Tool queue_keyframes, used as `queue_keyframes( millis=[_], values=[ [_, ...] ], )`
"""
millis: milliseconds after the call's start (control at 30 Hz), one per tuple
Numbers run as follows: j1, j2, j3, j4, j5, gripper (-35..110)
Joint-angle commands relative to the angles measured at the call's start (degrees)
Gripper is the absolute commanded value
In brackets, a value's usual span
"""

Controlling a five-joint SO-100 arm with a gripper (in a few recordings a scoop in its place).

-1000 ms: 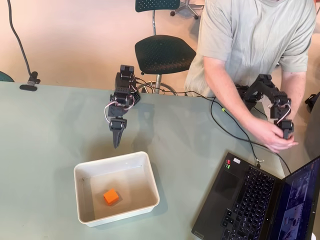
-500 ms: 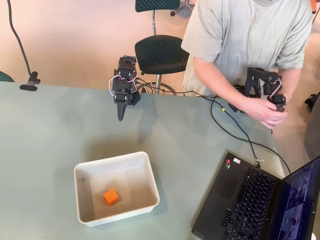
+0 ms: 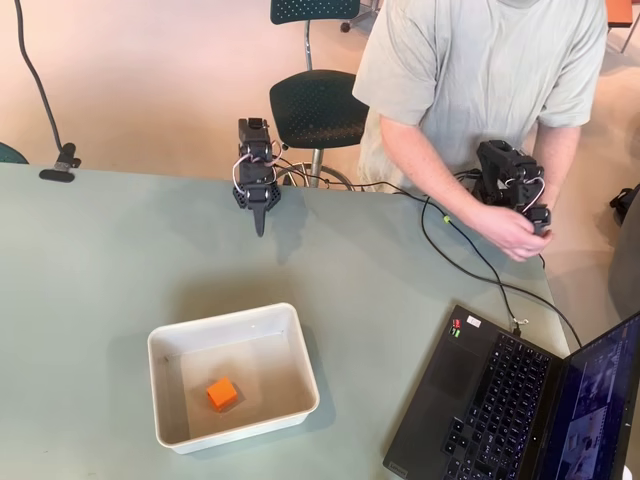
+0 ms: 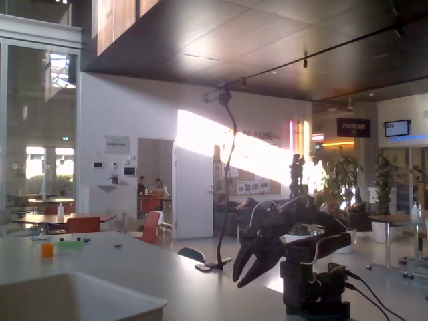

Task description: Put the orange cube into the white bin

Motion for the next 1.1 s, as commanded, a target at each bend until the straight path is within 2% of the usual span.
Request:
queue_keyframes(
  millis=[0, 500, 767, 1067],
  values=[
    [0.4, 2.7, 1.7, -0.4, -0.1, 5],
    [0.4, 3.8, 9.1, 0.4, -0.2, 5],
    [0.4, 3.8, 11.7, 0.4, -10.4, 5],
    [0.7, 3.8, 13.5, -0.4, -9.6, 5]
  ],
)
